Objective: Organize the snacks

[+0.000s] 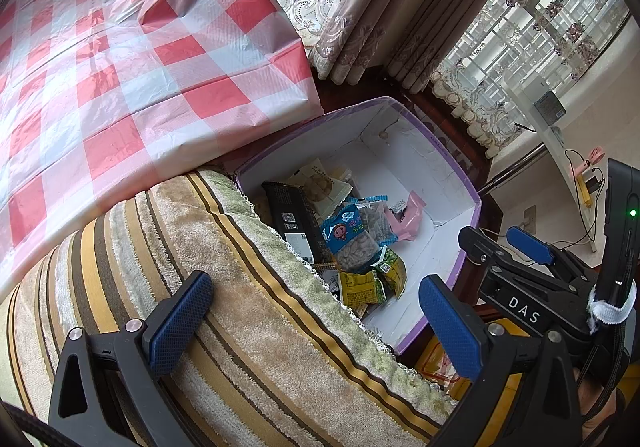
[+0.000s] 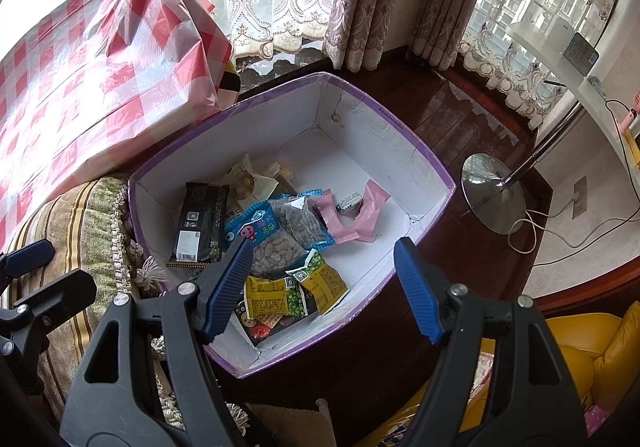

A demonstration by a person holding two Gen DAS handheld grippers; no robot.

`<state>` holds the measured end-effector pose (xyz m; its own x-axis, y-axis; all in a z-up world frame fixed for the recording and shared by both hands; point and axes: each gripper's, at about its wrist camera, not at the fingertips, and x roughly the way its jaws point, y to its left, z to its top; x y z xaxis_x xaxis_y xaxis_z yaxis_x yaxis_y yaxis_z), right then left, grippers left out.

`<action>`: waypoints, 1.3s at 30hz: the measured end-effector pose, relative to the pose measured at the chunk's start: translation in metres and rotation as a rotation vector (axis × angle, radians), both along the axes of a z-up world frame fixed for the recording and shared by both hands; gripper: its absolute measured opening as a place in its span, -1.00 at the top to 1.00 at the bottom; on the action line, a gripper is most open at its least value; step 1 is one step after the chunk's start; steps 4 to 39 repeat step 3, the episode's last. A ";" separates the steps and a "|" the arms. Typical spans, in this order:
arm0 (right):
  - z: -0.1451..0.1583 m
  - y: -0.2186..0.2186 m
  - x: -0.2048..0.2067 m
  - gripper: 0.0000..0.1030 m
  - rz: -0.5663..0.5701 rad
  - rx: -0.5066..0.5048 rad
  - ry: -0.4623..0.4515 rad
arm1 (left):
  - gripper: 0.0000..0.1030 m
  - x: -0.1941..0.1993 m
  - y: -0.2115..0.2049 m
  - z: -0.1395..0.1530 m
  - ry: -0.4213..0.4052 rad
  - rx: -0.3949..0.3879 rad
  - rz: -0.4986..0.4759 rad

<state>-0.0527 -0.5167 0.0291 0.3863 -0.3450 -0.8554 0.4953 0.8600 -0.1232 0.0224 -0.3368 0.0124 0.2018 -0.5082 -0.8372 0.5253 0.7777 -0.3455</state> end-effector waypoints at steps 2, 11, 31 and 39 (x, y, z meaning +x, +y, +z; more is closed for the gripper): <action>-0.001 0.000 0.000 -0.47 -0.002 0.001 0.000 | -1.00 -0.001 0.000 0.000 -0.006 0.004 -0.002; -0.001 0.000 0.000 -0.47 -0.002 0.001 0.000 | -1.00 -0.001 -0.001 0.000 -0.013 0.011 -0.008; -0.001 0.000 0.000 -0.47 -0.002 0.001 0.000 | -1.00 -0.001 -0.001 0.000 -0.013 0.011 -0.008; -0.001 0.000 0.000 -0.47 -0.002 0.001 0.000 | -1.00 -0.001 -0.001 0.000 -0.013 0.011 -0.008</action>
